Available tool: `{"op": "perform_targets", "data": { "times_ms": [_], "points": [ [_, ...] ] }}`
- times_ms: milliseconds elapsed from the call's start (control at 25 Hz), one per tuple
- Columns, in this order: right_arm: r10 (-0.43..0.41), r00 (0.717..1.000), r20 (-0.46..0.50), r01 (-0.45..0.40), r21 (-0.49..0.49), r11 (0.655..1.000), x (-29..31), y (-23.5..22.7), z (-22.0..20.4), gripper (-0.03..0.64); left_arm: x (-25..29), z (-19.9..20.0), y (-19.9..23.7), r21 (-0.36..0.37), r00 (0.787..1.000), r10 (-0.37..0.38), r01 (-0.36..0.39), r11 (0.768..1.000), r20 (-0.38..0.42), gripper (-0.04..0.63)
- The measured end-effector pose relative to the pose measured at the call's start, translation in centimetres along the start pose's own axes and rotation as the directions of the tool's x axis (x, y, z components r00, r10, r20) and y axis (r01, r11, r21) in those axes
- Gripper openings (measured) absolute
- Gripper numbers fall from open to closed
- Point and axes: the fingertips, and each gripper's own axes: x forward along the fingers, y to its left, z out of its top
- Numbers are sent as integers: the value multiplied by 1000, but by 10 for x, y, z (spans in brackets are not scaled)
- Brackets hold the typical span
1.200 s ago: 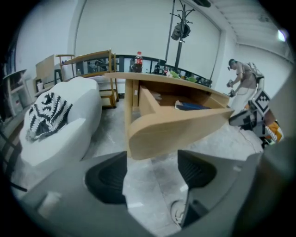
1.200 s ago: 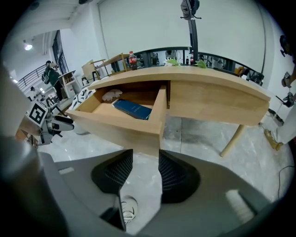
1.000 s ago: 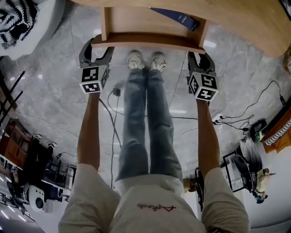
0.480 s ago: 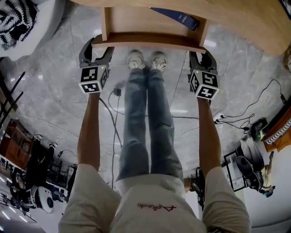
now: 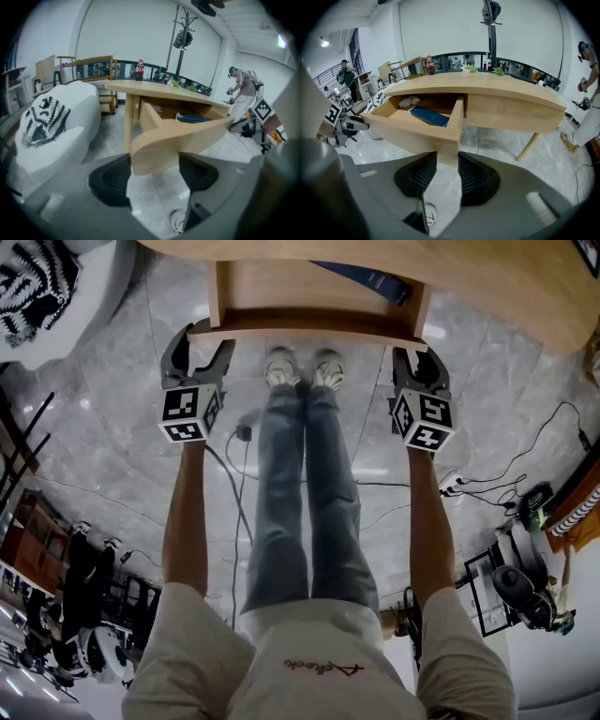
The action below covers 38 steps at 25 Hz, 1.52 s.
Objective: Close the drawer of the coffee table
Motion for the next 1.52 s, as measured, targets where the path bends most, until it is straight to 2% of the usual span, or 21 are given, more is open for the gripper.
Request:
{"op": "perform_targets", "data": {
  "times_ms": [480, 1520],
  "points": [
    [-17, 1000, 0, 17, 17, 1000, 6, -1, 7, 150, 6, 6, 5, -2, 1000, -1, 1, 1000, -5, 318],
    [-89, 988, 126, 77, 96, 992, 70, -33, 97, 152, 79, 94, 44, 14, 997, 34, -35, 999, 72, 318]
  ]
}}
